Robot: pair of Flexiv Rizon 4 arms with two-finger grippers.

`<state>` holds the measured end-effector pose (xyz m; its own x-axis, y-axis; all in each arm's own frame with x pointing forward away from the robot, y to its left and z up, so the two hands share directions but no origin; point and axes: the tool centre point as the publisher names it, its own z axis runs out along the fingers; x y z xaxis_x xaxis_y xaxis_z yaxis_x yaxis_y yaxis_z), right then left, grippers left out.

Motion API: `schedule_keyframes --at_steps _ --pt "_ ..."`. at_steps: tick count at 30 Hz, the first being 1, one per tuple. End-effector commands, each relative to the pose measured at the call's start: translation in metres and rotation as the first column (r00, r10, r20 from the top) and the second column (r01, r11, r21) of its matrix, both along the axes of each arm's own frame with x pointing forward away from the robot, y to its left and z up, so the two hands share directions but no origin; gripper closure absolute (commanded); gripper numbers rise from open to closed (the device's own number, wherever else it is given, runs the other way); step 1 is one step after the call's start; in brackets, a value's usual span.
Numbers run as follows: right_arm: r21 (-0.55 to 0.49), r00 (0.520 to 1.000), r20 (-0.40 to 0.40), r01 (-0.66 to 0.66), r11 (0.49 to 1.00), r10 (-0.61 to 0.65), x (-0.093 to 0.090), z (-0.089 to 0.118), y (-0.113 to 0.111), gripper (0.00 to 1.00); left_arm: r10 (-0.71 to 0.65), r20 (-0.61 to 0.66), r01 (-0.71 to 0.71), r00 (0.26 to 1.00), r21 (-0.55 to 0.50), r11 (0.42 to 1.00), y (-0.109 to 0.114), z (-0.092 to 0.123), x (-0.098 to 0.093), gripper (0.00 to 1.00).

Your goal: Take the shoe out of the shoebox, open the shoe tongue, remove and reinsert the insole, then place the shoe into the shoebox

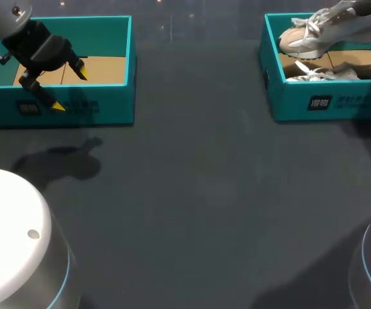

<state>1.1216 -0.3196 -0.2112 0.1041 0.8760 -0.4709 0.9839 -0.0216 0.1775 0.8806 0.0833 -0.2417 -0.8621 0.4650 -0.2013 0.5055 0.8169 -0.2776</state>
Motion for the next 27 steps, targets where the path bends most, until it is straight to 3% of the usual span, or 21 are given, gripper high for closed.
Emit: schedule_keyframes --at_steps 1,18,27 --pt "-0.001 1.0 -0.004 0.006 1.0 -0.006 0.005 -0.005 0.0 1.0 -0.001 0.0 0.001 1.0 0.002 1.0 0.0 0.0 0.0 0.0" --pt "0.009 0.998 -0.039 0.049 0.999 -0.049 0.024 -0.025 0.0 1.0 -0.001 0.0 0.001 1.0 0.002 1.0 0.0 0.0 0.0 0.0" --pt "0.029 0.998 -0.058 0.032 0.999 -0.03 0.032 -0.046 0.003 1.0 -0.001 0.0 0.001 1.0 0.002 1.0 0.0 0.0 0.0 0.0"
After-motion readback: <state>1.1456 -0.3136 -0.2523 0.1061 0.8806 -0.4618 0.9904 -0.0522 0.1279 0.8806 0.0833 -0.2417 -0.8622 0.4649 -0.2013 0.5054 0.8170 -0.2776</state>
